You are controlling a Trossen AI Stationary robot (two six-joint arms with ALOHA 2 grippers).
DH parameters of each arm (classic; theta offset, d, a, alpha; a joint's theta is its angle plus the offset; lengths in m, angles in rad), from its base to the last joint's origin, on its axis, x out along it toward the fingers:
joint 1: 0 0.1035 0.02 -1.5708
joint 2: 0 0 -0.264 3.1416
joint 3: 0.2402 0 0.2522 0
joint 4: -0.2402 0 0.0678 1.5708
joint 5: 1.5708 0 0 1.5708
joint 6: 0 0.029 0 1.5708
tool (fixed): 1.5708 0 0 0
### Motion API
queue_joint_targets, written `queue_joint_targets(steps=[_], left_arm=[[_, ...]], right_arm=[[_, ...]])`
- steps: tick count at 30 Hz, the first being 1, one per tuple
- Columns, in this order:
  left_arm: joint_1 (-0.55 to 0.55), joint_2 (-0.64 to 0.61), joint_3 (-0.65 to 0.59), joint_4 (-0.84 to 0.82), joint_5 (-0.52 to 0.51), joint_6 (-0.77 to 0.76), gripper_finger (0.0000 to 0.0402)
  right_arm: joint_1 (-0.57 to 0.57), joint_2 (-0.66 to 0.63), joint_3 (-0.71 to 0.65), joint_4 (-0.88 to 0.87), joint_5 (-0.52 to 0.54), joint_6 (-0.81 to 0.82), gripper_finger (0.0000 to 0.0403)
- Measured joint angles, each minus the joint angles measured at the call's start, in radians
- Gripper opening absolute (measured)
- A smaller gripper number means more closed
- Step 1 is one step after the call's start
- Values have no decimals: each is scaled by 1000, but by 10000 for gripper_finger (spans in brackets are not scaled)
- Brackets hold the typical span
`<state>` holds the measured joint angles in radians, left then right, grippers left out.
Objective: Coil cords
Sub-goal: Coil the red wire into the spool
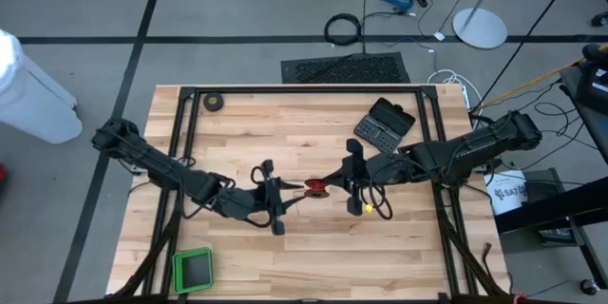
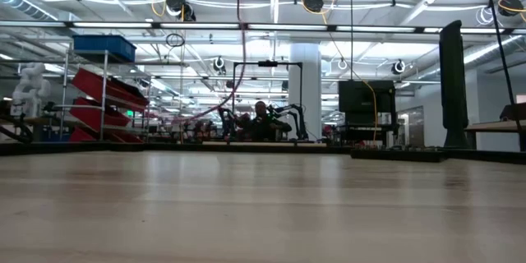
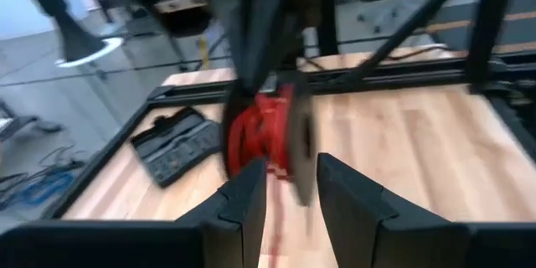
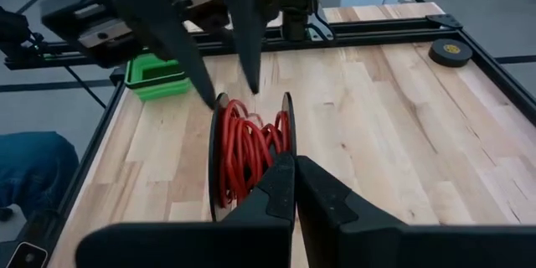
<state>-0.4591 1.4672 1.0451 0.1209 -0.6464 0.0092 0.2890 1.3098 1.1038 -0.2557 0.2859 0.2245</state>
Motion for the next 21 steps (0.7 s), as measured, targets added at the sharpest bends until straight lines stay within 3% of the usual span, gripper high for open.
queue_joint_targets(steps=[21], left_arm=[[25, 35, -7, 67, 25, -75, 114]], right_arm=[[0, 0, 0, 40, 0, -13, 0]])
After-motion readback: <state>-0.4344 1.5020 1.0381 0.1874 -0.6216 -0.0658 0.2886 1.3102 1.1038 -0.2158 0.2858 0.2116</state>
